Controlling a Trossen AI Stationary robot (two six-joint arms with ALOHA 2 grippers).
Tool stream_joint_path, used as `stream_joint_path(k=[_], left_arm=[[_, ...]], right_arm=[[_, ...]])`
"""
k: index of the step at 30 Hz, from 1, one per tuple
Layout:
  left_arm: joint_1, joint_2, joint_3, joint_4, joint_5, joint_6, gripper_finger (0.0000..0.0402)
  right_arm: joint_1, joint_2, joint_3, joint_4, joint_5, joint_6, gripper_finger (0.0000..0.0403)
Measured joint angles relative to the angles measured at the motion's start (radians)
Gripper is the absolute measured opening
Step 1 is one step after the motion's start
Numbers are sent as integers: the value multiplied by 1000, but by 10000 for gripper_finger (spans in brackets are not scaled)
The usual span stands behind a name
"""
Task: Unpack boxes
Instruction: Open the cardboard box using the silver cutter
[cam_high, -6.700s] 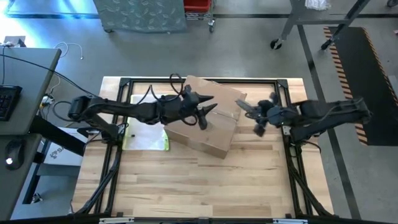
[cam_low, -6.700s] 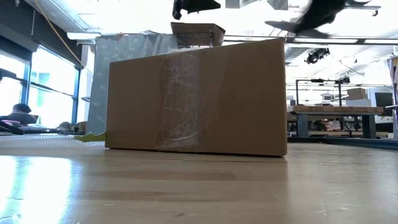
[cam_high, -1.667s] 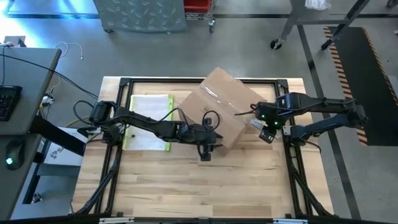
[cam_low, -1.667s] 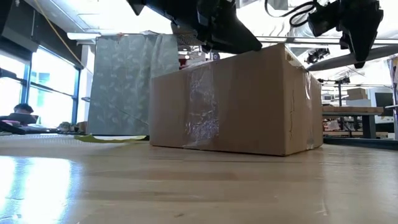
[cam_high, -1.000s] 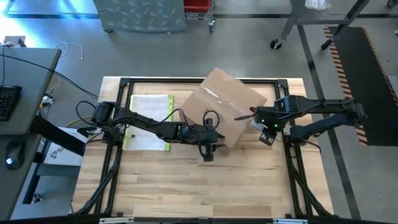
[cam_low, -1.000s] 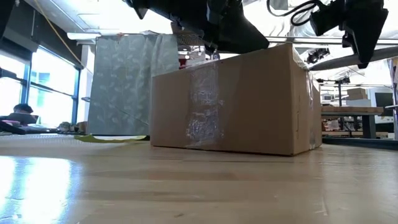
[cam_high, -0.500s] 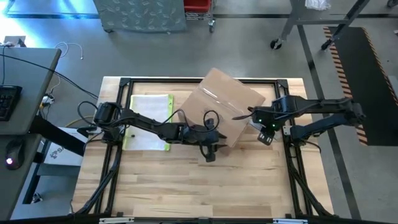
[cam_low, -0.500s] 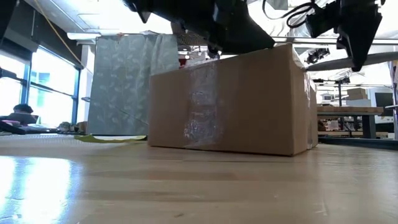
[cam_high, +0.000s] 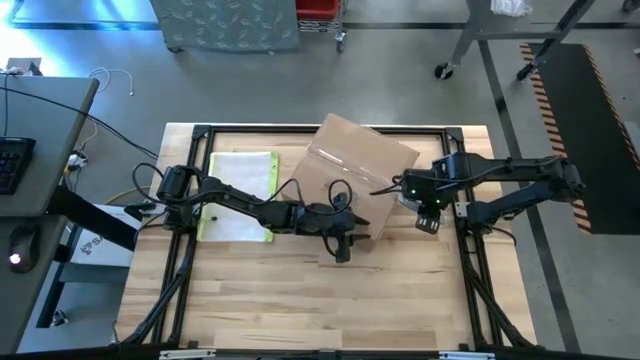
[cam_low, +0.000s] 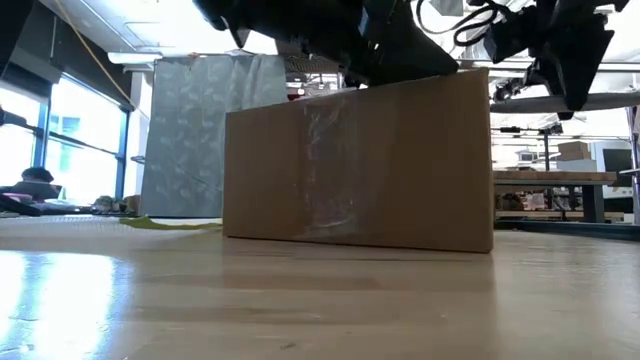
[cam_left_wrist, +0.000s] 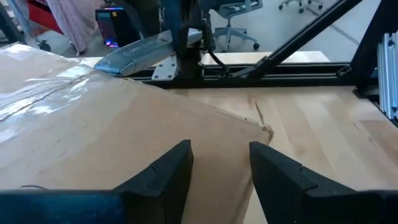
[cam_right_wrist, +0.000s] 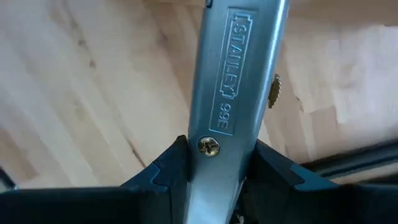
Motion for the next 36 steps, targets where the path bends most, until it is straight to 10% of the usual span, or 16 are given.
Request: stream_joint_path(k=[36], left_arm=[[77,-17,-2,-6,-155,-40,145]], right_arm=[[17,-59,0,-77,-259,-23,112]])
